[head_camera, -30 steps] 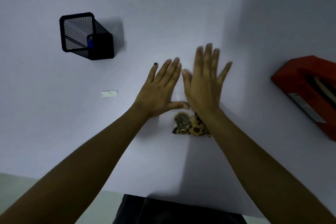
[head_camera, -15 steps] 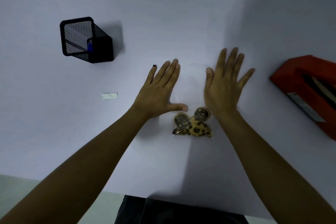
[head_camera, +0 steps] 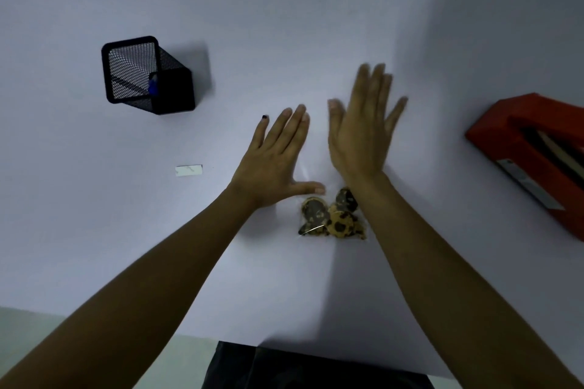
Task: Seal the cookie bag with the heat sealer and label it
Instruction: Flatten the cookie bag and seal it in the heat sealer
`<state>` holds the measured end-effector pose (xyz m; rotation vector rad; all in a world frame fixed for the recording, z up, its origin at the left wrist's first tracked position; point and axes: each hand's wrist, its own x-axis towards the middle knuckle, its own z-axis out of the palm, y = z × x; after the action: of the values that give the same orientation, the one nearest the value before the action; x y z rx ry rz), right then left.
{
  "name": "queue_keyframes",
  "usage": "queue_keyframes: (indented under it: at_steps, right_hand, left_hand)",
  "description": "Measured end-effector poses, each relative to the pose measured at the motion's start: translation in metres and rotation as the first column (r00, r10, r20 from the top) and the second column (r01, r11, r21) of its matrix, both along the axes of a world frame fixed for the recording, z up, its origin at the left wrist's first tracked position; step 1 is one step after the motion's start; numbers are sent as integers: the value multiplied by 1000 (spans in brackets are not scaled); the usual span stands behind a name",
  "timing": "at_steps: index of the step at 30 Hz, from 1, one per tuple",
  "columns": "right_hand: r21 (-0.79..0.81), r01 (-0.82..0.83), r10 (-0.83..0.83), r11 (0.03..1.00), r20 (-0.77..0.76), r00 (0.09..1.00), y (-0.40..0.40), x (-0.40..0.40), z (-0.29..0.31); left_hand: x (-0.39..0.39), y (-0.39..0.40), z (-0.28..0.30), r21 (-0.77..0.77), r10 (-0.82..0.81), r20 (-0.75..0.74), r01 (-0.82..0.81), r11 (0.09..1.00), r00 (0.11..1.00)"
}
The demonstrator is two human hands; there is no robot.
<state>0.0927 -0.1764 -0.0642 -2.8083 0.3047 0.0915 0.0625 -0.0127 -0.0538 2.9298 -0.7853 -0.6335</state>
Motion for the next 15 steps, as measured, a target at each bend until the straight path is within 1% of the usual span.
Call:
queue_keyframes:
  at_steps: [3,5,7,13,14,15]
  right_hand:
    - [-54,-80,79,995,-21,997,1,5,-6]
    - [-83,-94,93,992,-12,996,-12,5,-8]
    - [-81,-62,62,995,1,998,-26,4,-8]
    - [-22,111,-110,994,21,994,-36,-2,-6]
    - [-9,96,-96,995,16,995,-35,-8,-4]
    - [4,47,-47,999,9,999,-33,-15,-2]
  left_hand:
    - [0,0,0,3,0,-3,0,1000,1000]
    - [1,1,1,-2,2,-2,-2,1000,1000]
    - [1,0,1,-10,4,-3,-4,1000,1000]
    - [0,-1,0,-13,9,-1,-9,1000,1000]
    - [0,-1,0,-14,10,2,-10,1000,1000]
    - [0,-1,0,-14,11,6,-11,1000,1000]
